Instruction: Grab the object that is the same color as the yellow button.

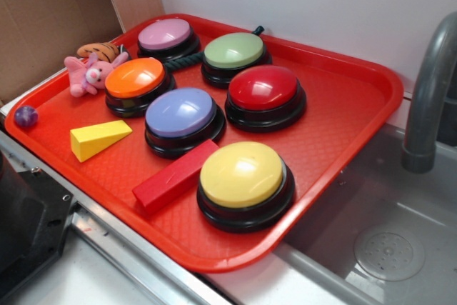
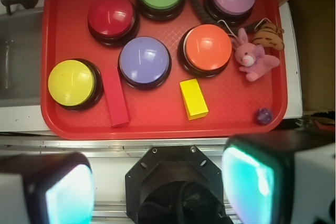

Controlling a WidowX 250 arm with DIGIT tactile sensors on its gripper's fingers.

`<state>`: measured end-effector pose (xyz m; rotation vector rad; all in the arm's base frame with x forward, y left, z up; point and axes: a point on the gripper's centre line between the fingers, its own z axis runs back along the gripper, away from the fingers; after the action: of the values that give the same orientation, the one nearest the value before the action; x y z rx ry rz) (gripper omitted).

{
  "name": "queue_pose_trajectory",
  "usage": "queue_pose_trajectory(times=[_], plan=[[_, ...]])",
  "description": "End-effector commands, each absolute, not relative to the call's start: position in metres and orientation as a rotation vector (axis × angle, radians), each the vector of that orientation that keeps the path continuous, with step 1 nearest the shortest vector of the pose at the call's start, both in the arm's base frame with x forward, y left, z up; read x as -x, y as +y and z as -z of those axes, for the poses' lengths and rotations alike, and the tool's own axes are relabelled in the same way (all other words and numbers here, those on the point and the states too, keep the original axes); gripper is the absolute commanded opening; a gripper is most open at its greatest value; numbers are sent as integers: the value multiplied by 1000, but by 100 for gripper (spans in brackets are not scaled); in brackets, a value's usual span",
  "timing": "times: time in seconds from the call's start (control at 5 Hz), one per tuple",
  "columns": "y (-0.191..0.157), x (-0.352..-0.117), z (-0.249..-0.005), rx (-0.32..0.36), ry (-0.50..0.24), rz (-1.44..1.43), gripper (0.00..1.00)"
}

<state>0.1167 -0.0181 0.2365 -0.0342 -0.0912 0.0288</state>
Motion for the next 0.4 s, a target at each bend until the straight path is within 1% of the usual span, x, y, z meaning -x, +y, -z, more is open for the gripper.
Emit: queue_pose_trajectory(times=[0.0, 0.2], plan=[[-18, -117, -236, 34, -91, -29, 100], [-13, -135, -208, 11, -73, 30, 100]])
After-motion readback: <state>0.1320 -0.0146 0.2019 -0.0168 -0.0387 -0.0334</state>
